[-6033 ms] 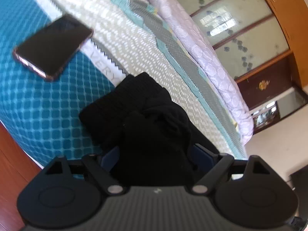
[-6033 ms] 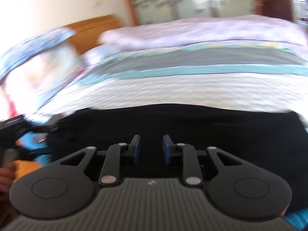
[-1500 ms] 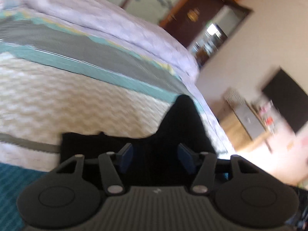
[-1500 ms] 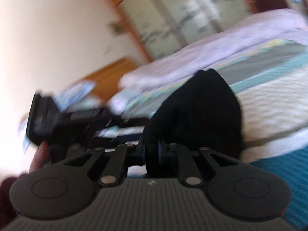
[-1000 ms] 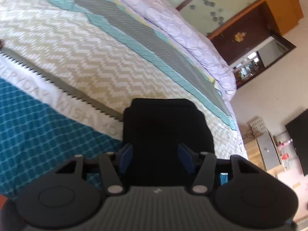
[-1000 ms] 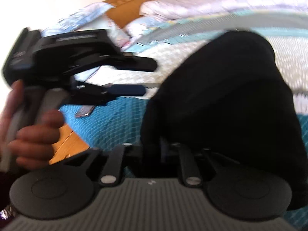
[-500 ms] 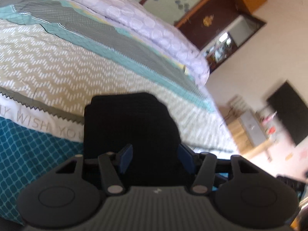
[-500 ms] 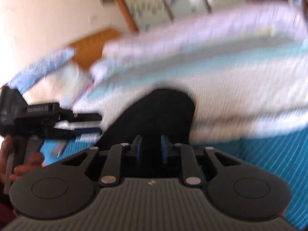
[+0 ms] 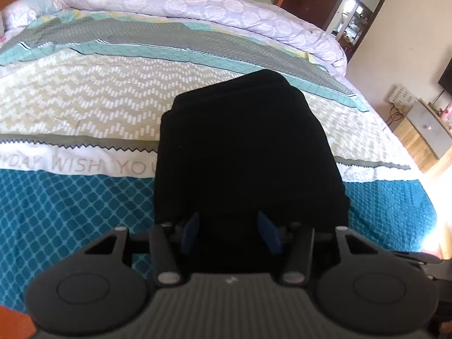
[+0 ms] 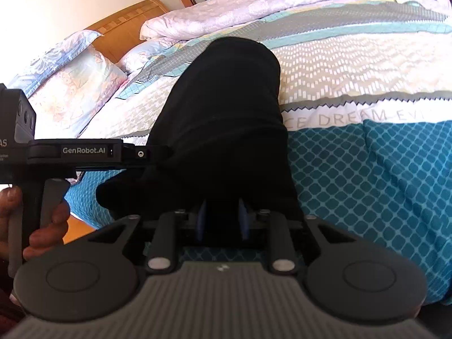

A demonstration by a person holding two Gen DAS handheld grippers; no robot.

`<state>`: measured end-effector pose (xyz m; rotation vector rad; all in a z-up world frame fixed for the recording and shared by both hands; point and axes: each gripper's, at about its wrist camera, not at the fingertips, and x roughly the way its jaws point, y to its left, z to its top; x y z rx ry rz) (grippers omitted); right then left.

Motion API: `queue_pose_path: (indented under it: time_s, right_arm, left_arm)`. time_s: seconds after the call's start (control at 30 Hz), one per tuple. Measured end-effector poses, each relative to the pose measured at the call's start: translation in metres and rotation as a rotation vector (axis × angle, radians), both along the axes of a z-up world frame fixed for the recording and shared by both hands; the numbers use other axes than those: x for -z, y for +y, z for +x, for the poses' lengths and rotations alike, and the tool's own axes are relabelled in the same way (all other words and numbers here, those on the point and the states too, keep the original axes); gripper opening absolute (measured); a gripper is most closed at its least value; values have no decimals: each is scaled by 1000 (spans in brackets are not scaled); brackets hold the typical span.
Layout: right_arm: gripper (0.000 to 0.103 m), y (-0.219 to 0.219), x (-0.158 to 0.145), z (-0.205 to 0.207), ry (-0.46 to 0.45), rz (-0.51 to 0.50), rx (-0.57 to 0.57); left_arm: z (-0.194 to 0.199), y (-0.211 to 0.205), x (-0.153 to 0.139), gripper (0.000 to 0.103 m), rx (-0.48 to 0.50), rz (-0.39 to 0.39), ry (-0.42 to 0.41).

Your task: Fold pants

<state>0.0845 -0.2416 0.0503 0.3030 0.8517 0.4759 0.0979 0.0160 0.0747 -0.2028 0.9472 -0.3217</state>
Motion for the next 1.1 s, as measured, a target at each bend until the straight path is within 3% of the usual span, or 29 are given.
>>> queue_pose_path:
  time_s: [0.2, 0.43, 0.57, 0.7, 0.8, 1.0, 1.07, 1.1]
  right_arm:
    - [30, -7, -17, -6, -55, -11, 33]
    - [31, -20, -31, -7, -94, 8, 84]
    - [32, -16, -22, -4, -48, 18, 80]
    - [35, -8, 5, 4, 86, 14, 85]
    - [37, -13, 9, 7, 109, 52, 96]
    - [40, -11, 9, 3, 113, 62, 100]
    - [42, -12, 10, 2, 114, 67, 98]
    - [42, -12, 10, 2, 113, 69, 95]
  left_arm:
    - [-14, -7, -11, 51, -10, 78, -32]
    - [-20, -7, -12, 54, -16, 88, -29]
    - [-21, -7, -9, 55, -15, 94, -28]
    - [-23, -7, -7, 55, -17, 94, -24]
    - [-24, -7, -7, 57, -15, 101, -24]
    - [-26, -12, -4, 71, 6, 118, -26]
    - [-27, -14, -3, 91, 23, 117, -21]
    - [-27, -17, -2, 95, 34, 114, -14]
